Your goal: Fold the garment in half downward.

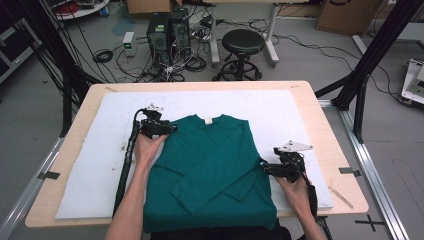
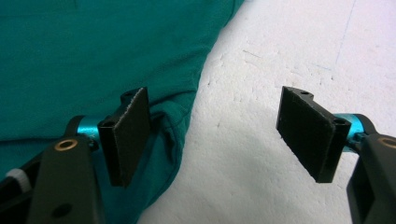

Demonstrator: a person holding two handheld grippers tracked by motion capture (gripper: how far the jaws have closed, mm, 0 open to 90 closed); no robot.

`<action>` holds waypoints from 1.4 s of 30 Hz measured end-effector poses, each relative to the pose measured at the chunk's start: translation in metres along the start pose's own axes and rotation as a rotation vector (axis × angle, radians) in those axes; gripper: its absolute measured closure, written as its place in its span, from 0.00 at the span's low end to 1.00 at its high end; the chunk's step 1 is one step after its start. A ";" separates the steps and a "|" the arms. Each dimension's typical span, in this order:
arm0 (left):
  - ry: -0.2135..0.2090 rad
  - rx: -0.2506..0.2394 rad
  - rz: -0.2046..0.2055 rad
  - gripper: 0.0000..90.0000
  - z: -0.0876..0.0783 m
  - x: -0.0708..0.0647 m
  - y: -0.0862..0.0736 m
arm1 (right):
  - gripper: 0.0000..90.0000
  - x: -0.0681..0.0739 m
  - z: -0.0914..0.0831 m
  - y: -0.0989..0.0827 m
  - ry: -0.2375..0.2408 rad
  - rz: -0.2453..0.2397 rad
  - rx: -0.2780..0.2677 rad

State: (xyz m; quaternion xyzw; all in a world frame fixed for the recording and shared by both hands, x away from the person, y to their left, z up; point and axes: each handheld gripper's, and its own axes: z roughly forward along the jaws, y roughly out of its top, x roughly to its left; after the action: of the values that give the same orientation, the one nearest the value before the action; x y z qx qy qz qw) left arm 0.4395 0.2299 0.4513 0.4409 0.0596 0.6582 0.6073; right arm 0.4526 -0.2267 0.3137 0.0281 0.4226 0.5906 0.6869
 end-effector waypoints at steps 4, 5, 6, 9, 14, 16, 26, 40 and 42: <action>-0.011 -0.001 0.009 0.70 0.000 -0.001 -0.001 | 0.30 -0.001 0.000 0.000 0.001 0.001 -0.003; -0.007 0.001 0.016 0.71 0.000 -0.001 -0.001 | 0.30 -0.001 0.000 0.000 0.002 0.001 -0.004; -0.004 0.001 0.016 0.72 0.000 -0.001 -0.001 | 0.30 -0.001 0.000 0.000 0.000 -0.001 -0.005; -0.015 -0.003 -0.002 0.76 0.000 0.001 -0.001 | 0.30 0.000 0.000 0.000 0.002 0.001 -0.005; -0.055 -0.005 -0.008 0.89 -0.001 0.002 -0.002 | 0.30 0.000 -0.001 0.000 0.005 0.002 -0.004; -0.064 -0.006 -0.025 0.92 -0.001 0.004 -0.002 | 0.30 0.000 -0.001 0.000 0.006 0.003 -0.004; -0.058 -0.007 -0.022 0.95 -0.001 0.003 -0.003 | 0.30 -0.003 -0.001 0.000 0.021 0.018 -0.008; -0.049 -0.009 -0.012 0.96 -0.001 0.002 -0.003 | 0.33 -0.024 0.018 0.035 0.072 0.108 0.008; -0.047 -0.011 -0.011 0.96 -0.001 0.001 -0.003 | 0.34 -0.028 0.023 0.044 0.067 0.115 0.012</action>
State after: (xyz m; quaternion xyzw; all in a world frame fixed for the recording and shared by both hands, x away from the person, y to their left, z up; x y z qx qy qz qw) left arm 0.4415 0.2322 0.4493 0.4528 0.0442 0.6446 0.6145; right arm 0.4338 -0.2267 0.3673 0.0368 0.4468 0.6272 0.6369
